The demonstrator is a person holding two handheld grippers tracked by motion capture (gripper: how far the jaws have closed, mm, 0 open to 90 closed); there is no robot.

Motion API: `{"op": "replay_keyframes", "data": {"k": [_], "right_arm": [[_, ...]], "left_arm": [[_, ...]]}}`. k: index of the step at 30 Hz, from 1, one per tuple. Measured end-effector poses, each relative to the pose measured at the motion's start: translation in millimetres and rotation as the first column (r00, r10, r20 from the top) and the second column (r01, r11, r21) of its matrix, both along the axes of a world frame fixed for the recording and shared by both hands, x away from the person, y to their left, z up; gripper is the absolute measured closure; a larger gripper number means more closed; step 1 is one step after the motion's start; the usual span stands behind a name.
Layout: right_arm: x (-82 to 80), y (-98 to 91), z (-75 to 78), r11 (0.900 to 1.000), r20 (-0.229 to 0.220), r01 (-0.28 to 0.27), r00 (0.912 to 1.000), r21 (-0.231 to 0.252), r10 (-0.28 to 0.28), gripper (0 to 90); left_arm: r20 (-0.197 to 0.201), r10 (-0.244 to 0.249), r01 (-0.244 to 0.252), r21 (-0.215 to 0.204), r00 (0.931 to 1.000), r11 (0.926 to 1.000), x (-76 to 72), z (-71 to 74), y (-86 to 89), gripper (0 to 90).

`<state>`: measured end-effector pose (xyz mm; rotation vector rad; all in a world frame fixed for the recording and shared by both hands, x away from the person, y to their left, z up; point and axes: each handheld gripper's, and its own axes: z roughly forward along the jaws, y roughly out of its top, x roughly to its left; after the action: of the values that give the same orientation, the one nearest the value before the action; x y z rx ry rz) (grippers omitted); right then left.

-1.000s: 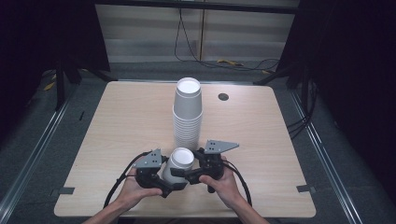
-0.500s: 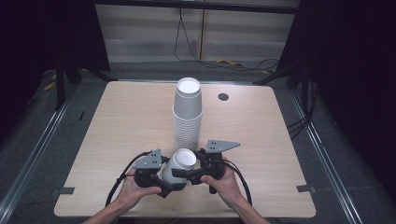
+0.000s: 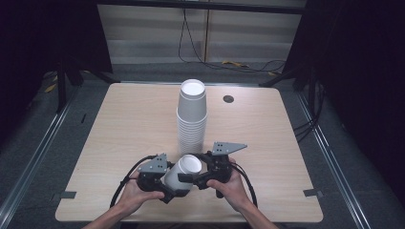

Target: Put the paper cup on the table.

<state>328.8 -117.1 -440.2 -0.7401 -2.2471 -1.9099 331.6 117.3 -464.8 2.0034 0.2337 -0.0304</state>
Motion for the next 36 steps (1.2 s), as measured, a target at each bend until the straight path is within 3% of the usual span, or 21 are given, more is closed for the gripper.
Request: {"op": "replay_keyframes", "data": {"k": [2,5,7,9,20,29,36], "right_arm": [[0.9,-2.5,1.2,1.0,0.003,-0.001,1.0,-0.004,0.001,13.4],[2.1,-6.6,4.7,0.9956,0.033,0.015,0.9994,-0.093,-0.012,13.6],[3.4,-10.3,6.7,0.9962,0.042,0.019,0.999,-0.085,-0.015,13.9],[4.2,-13.7,9.7,0.9932,0.061,0.027,0.9979,-0.113,-0.021,14.2],[6.7,-26.9,11.8,0.9811,0.073,0.109,0.9925,-0.16,-0.099,13.5],[7.0,-27.6,13.5,0.981,0.079,0.094,0.9936,-0.17,-0.081,14.3],[5.4,-29.4,16.1,0.9754,0.111,0.097,0.991,-0.198,-0.076,18.0]], "left_arm": [[-0.005,0.006,-0.006,-0.001,1.0,1.0,1.8,0.5,2.1,14.8],[-0.003,0.02,-0.02,0.008,0.9998,0.9998,5.5,1.4,4.5,14.8],[-0.007,0.027,-0.027,0.012,0.9996,0.9996,8.5,2.1,4.9,14.7],[-0.014,0.033,-0.033,0.012,0.9994,0.9994,11.3,3.0,5.1,14.7],[-0.034,0.056,-0.054,0.06,0.9979,0.9967,15.8,2.5,6.6,14.8],[-0.038,0.074,-0.07,0.088,0.9966,0.9937,17.1,3.3,10.4,14.9],[-0.035,0.082,-0.077,0.118,0.996,0.99,17.9,5.7,15.6,15.0]]}}
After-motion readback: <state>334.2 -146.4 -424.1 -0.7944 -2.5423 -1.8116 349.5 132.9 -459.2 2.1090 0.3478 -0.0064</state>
